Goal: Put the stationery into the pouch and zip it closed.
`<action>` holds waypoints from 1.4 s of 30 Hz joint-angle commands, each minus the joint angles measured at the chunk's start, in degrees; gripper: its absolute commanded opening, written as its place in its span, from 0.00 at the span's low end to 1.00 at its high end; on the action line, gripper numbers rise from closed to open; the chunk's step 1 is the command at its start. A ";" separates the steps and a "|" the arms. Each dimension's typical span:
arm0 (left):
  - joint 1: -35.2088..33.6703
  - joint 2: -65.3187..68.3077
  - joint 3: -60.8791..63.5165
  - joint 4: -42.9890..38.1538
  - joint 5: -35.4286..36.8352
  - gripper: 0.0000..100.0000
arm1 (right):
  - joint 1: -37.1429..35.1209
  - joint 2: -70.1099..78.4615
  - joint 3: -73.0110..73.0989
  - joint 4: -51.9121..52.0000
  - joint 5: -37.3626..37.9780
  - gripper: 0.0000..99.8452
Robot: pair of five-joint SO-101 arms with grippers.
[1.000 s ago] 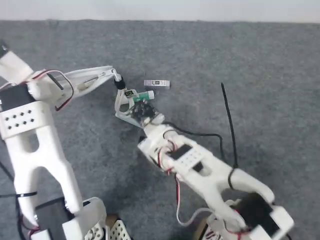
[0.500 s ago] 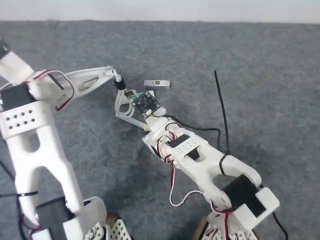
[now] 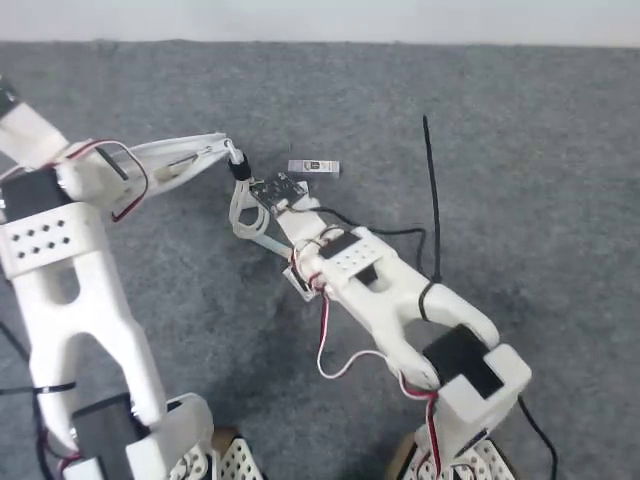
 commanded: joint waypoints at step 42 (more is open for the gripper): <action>-0.35 -0.97 -2.15 -1.67 -0.35 0.01 | 5.49 -15.60 -5.45 12.62 -8.62 0.16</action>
